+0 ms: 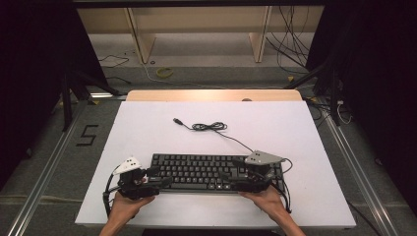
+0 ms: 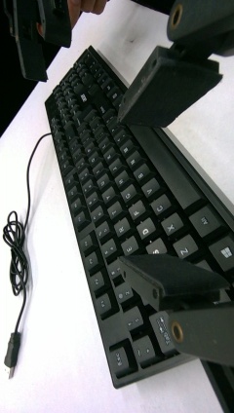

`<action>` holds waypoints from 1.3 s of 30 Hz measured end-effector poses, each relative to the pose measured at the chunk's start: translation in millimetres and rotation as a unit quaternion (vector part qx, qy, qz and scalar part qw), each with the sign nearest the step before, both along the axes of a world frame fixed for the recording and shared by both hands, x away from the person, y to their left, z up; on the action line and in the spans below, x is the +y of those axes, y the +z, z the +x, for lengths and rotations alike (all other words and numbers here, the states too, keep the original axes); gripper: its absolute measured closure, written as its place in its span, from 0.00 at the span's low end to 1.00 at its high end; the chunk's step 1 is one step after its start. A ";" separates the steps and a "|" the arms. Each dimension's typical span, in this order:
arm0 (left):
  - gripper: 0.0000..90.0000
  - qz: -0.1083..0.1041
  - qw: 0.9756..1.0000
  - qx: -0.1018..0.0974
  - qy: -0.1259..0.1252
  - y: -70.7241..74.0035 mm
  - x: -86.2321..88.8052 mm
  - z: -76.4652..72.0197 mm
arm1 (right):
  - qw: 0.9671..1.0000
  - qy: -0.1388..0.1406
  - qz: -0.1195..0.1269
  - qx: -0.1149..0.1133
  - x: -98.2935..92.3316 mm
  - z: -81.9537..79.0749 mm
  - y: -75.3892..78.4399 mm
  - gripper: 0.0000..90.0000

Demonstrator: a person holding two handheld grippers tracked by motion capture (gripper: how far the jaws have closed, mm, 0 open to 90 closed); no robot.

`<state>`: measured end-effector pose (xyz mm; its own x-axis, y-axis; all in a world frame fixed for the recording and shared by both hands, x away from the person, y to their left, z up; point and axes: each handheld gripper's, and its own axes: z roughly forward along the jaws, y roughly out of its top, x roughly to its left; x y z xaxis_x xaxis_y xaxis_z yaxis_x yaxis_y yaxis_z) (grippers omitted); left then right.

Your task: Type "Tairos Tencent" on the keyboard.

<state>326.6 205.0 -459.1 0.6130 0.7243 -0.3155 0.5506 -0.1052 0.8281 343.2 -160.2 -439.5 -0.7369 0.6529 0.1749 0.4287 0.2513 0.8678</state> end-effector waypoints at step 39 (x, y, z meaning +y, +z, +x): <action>0.83 0.078 0.995 0.051 0.035 -8.8 15.3 8.7 | 0.997 0.041 -0.041 0.044 78.7 39.5 -11.1 0.74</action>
<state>335.3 220.2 -467.9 0.5294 0.8093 -0.2544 0.6419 -0.1861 0.7438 382.7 -81.5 -450.6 -0.7730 0.6052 0.1905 0.4775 0.3571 0.8028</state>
